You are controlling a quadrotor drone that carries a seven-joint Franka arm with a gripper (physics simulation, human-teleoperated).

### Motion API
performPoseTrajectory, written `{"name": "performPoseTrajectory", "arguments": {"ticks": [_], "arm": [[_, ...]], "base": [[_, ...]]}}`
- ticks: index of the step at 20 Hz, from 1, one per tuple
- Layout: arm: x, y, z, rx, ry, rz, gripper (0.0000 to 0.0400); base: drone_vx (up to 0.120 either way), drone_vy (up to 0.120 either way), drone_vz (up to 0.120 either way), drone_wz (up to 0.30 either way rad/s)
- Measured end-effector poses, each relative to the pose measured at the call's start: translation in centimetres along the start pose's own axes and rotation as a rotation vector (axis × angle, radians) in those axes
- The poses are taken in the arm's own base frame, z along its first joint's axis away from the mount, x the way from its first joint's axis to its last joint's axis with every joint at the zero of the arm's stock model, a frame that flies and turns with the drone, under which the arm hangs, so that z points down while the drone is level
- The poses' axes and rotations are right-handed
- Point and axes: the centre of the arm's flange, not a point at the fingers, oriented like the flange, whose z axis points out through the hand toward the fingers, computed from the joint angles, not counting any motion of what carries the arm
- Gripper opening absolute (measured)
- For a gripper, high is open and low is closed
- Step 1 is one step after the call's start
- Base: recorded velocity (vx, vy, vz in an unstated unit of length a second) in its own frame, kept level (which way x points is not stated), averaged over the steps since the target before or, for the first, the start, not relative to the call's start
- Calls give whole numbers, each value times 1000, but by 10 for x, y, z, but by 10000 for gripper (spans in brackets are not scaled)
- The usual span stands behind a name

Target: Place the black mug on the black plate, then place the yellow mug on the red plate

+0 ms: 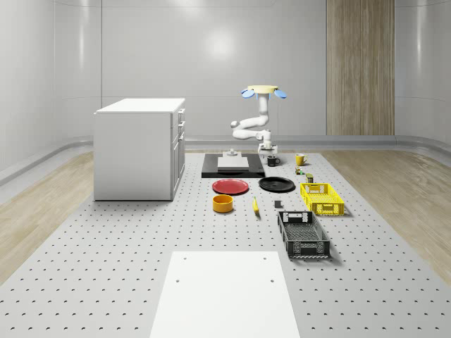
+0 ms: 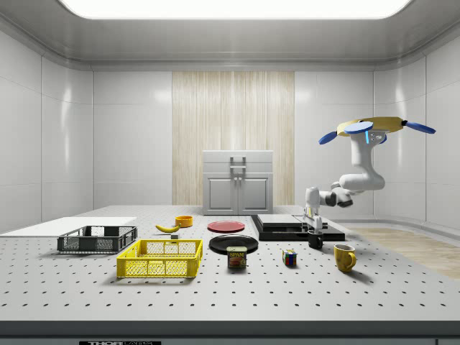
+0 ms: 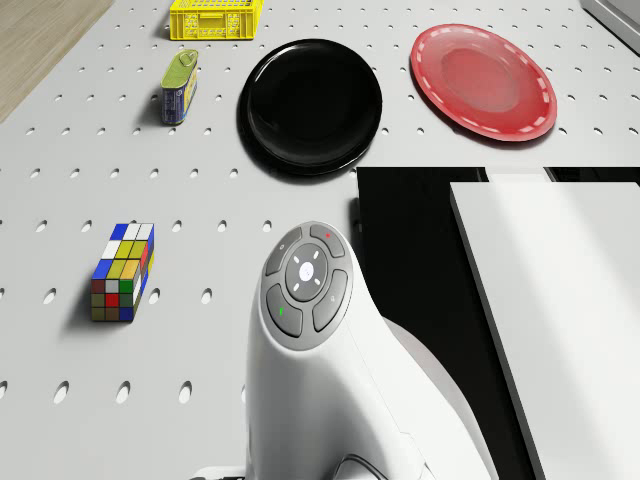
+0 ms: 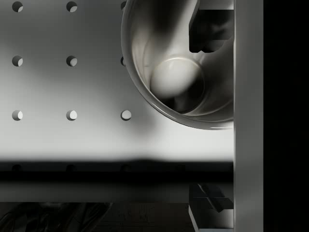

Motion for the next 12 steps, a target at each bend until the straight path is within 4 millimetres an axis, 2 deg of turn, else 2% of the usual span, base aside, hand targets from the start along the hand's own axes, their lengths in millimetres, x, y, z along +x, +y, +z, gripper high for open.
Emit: {"name": "performPoseTrajectory", "arguments": {"ticks": [3,4,5,7,9,12], "arm": [[1,1,0,0,0,0,400],[1,1,0,0,0,0,377],[1,1,0,0,0,0,318],[1,1,0,0,0,0,236],[1,1,0,0,0,0,187],[1,1,1,0,0,0,146]], "base": [[0,0,0,0],[0,0,0,0],[0,0,0,0],[0,0,0,0],[0,0,0,0],[0,0,0,0]]}}
